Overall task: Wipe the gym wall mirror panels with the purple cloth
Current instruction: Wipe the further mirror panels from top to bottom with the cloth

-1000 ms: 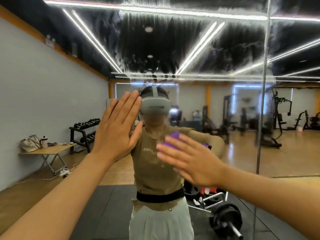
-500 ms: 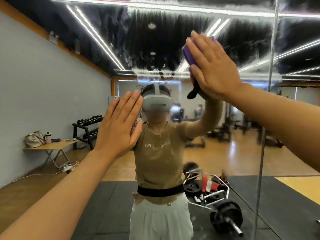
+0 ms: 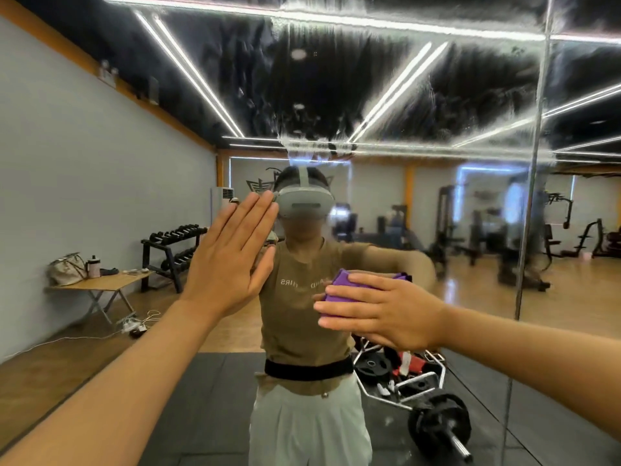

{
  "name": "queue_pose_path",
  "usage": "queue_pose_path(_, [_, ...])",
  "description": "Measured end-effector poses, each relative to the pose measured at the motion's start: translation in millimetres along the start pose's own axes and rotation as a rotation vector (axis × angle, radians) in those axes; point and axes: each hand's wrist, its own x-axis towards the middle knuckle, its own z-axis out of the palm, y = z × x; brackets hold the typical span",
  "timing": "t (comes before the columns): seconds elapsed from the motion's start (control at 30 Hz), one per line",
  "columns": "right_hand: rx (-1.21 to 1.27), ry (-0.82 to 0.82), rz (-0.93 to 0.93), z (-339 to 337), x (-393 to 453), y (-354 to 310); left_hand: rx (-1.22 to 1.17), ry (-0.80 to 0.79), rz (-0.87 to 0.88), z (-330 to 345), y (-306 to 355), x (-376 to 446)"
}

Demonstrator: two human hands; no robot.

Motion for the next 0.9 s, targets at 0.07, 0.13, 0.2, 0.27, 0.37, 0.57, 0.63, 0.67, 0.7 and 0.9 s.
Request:
queue_pose_path(0.07, [0.036, 0.006, -0.059, -9.9, 6.3, 28.4, 0.006, 0.012, 0.018, 1.0, -3.4, -3.0])
queue_pose_path(0.13, [0.046, 0.103, 0.102, -24.5, 19.3, 69.2, 0.015, 0.037, 0.025, 2.1, -5.5, -5.8])
queue_pose_path(0.2, [-0.010, 0.231, 0.420, -42.9, 34.5, 115.3, 0.016, 0.060, 0.024, 3.1, -4.9, -6.7])
queue_pose_path(0.27, [-0.047, 0.308, 0.692, -57.4, 45.9, 148.6, 0.004, 0.077, 0.025, 3.0, -3.7, -6.2])
queue_pose_path(0.37, [-0.015, 0.385, 0.944, -57.1, 63.9, 152.2, -0.006, 0.092, 0.020, 2.2, -4.2, -6.4])
queue_pose_path(0.57, [-0.017, 0.232, 0.458, -19.7, 63.0, 28.8, -0.028, 0.091, -0.009, 3.4, -4.6, -8.1])
queue_pose_path(0.63, [-0.020, 0.066, 0.226, -5.5, 45.9, -15.2, -0.013, 0.093, -0.033, 2.8, -5.0, -8.8])
queue_pose_path(0.67, [-0.032, 0.003, 0.137, 0.0, 38.7, -28.7, -0.005, 0.093, -0.047, 2.4, -4.9, -9.2])
queue_pose_path(0.7, [-0.050, -0.037, 0.065, 3.3, 34.3, -34.8, -0.003, 0.091, -0.062, 1.9, -5.0, -9.4])
queue_pose_path(0.9, [0.031, -0.013, -0.073, -11.4, 50.7, 26.0, -0.034, 0.102, -0.118, 3.5, -3.9, -8.9])
